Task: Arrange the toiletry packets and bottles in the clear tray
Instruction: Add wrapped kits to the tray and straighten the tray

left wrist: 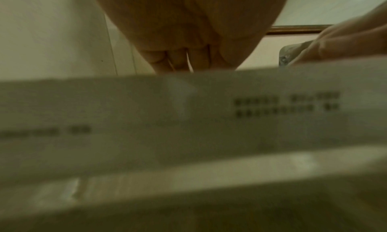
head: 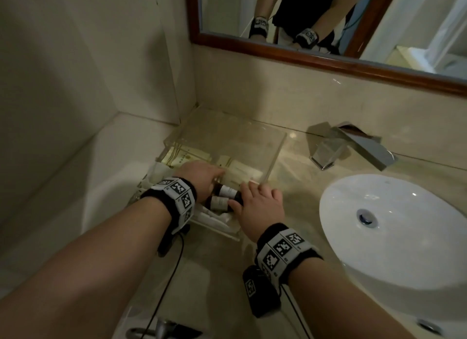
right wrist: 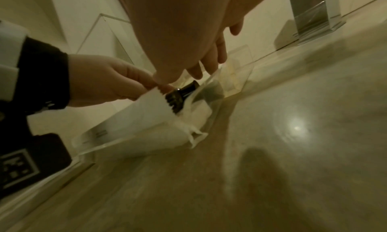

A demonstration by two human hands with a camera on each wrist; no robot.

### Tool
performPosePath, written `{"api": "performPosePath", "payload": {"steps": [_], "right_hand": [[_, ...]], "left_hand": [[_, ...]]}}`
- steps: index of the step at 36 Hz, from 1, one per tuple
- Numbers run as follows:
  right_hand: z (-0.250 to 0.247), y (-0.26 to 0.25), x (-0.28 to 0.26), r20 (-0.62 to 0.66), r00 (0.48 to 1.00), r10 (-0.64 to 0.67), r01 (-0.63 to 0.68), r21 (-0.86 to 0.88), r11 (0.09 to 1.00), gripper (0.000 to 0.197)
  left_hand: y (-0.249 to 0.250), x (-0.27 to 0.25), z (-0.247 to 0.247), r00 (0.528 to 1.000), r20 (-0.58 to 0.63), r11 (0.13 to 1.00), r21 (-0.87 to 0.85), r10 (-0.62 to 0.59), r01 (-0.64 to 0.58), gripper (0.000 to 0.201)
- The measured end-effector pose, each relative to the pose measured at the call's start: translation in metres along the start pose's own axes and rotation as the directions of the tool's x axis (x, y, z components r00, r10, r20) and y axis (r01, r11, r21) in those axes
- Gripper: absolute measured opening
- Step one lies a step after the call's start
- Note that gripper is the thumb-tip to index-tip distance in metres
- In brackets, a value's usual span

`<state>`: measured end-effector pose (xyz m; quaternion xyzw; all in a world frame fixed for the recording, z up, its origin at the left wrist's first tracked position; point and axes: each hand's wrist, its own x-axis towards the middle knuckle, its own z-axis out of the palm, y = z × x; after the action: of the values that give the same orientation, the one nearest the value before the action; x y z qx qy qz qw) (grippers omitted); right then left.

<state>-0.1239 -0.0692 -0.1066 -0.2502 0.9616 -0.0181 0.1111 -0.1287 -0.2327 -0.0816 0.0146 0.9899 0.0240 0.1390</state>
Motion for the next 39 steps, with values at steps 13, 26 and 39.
{"api": "performPosePath", "payload": {"steps": [13,26,39], "right_hand": [[0.006,-0.004,0.015,0.185,0.978,0.099,-0.124,0.127,0.984,0.066],[-0.009,0.002,0.006,-0.032,0.999,0.02,-0.018,0.063,0.998,0.047],[0.0,0.002,0.0,-0.106,0.992,-0.075,0.09,0.143,0.986,0.018]], "left_hand": [[-0.007,0.016,0.016,0.987,0.158,0.997,0.069,0.016,-0.027,0.061],[-0.009,0.004,0.003,0.997,0.035,0.976,-0.207,-0.068,0.074,0.051],[-0.006,-0.015,0.004,0.996,0.054,0.97,-0.229,-0.076,0.087,0.05]]}}
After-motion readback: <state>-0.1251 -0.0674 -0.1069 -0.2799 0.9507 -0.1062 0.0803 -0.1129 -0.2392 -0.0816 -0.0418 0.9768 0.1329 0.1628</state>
